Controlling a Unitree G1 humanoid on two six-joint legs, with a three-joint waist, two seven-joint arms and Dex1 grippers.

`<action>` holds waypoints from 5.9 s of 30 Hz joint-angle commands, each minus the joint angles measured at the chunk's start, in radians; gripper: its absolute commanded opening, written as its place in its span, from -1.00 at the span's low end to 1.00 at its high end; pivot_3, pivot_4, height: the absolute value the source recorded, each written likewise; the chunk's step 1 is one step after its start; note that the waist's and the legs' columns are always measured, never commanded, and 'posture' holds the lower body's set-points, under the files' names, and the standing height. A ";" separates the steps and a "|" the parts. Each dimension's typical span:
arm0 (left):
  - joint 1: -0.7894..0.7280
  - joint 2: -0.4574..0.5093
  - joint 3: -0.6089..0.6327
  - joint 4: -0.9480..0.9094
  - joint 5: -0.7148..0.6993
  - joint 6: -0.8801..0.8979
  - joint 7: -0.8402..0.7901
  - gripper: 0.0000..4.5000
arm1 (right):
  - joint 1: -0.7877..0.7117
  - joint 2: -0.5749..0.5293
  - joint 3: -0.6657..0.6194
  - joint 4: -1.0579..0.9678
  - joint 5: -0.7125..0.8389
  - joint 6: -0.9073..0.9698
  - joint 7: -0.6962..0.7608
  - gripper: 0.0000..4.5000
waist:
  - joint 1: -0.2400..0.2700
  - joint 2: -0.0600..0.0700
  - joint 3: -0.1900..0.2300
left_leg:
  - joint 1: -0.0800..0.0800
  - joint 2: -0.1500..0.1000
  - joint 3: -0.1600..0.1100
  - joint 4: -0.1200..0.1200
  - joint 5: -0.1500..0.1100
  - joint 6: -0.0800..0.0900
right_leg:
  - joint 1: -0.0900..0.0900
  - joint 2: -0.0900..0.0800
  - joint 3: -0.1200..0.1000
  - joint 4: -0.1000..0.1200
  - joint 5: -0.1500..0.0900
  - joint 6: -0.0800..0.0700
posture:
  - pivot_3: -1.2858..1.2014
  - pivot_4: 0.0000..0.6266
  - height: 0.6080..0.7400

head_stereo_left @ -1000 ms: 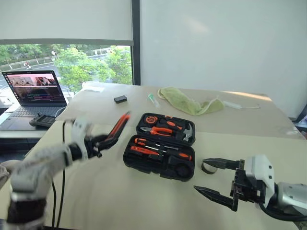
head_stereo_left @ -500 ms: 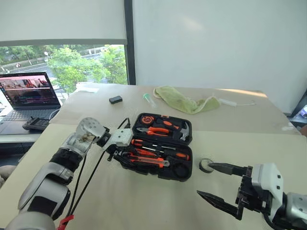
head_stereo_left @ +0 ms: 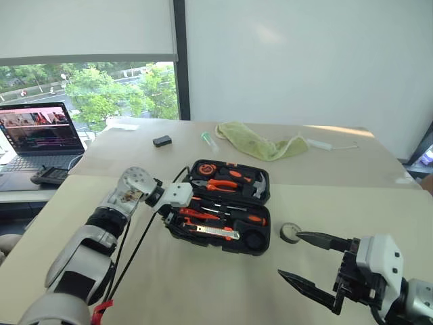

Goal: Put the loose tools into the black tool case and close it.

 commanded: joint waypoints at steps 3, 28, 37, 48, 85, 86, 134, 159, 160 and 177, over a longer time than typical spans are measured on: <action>0.043 0.006 0.143 -0.193 -0.172 0.400 0.085 0.27 | -0.019 -0.002 -0.006 -0.008 -0.002 -0.026 -0.004 1.00 | 0.010 0.001 0.000 | 0.002 -0.001 -0.001 0.001 0.000 0.000 | 0.003 -0.001 -0.001 0.000 -0.001 0.001 | 0.03 -0.52 1.00; 0.538 -0.211 0.104 -0.503 0.046 0.685 0.728 -0.99 | -0.056 -0.075 0.051 0.019 -0.010 0.195 -0.171 1.00 | 0.004 0.010 -0.015 | 0.019 0.000 -0.001 -0.005 0.000 -0.002 | 0.016 -0.003 0.002 -0.001 -0.003 -0.004 | 0.03 -0.52 1.00; 0.548 -0.218 0.236 -0.578 -0.033 0.520 0.680 -0.99 | -0.245 -0.104 0.152 0.126 0.003 0.352 -0.257 1.00 | 0.003 0.012 -0.017 | 0.023 0.000 -0.001 -0.007 -0.001 -0.002 | 0.019 -0.004 0.002 -0.002 -0.009 -0.009 | 0.03 -0.52 1.00; 0.546 0.055 0.423 -0.994 -0.382 0.727 0.472 0.48 | -0.670 -0.206 0.486 0.512 -0.138 0.470 -0.156 0.54 | 0.010 0.009 -0.005 | 0.004 -0.001 -0.002 -0.008 0.002 -0.006 | 0.000 -0.003 -0.001 -0.001 -0.003 -0.007 | 0.03 -0.52 1.00; 0.809 0.116 0.535 -1.163 -0.412 0.691 0.649 0.87 | -1.152 -0.118 1.015 0.614 -0.340 0.519 0.269 -0.99 | 0.006 0.008 -0.002 | 0.002 -0.002 -0.002 -0.006 0.002 -0.006 | 0.001 -0.004 -0.002 -0.002 -0.002 -0.004 | 0.03 -0.52 1.00; 0.810 0.114 0.536 -1.168 -0.415 0.696 0.657 0.87 | -1.157 -0.115 1.024 0.616 -0.346 0.518 0.276 -0.99 | 0.006 0.008 -0.002 | 0.002 -0.002 -0.002 -0.006 0.002 -0.006 | 0.001 -0.004 -0.002 -0.002 -0.002 -0.004 | 0.03 -0.52 1.00; -0.292 -0.383 0.348 0.509 0.118 0.742 1.114 0.05 | -1.358 0.337 0.528 1.418 -0.478 0.494 -0.302 0.17 | -0.017 0.006 -0.001 | -0.002 -0.005 -0.001 -0.012 0.012 -0.017 | -0.004 0.000 -0.002 0.000 0.002 -0.001 | 0.03 -0.52 1.00; 0.191 -0.397 0.552 -0.662 -0.039 1.613 1.257 -1.00 | -1.083 0.251 0.522 0.768 -0.376 0.785 -0.227 -0.99 | -0.018 0.007 -0.003 | -0.006 -0.005 -0.003 -0.017 0.009 -0.017 | -0.013 -0.001 -0.001 0.004 0.003 0.000 | 0.03 -0.52 1.00; 0.210 -0.393 0.552 -0.692 -0.049 1.629 1.257 -1.00 | -1.063 0.254 0.510 0.728 -0.367 0.812 -0.233 -0.99 | -0.018 0.007 -0.003 | -0.006 -0.005 -0.002 -0.017 0.009 -0.018 | -0.013 -0.001 -0.001 0.003 0.003 0.000 | 0.03 -0.52 1.00; 0.367 -0.412 0.525 -0.830 -0.094 1.282 1.222 -1.00 | -0.876 0.322 0.415 0.584 -0.386 0.598 -0.303 -0.99 | -0.008 0.007 -0.003 | 0.008 -0.005 -0.002 -0.016 0.011 -0.019 | 0.001 -0.002 0.001 0.000 0.002 -0.004 | 0.03 -0.52 1.00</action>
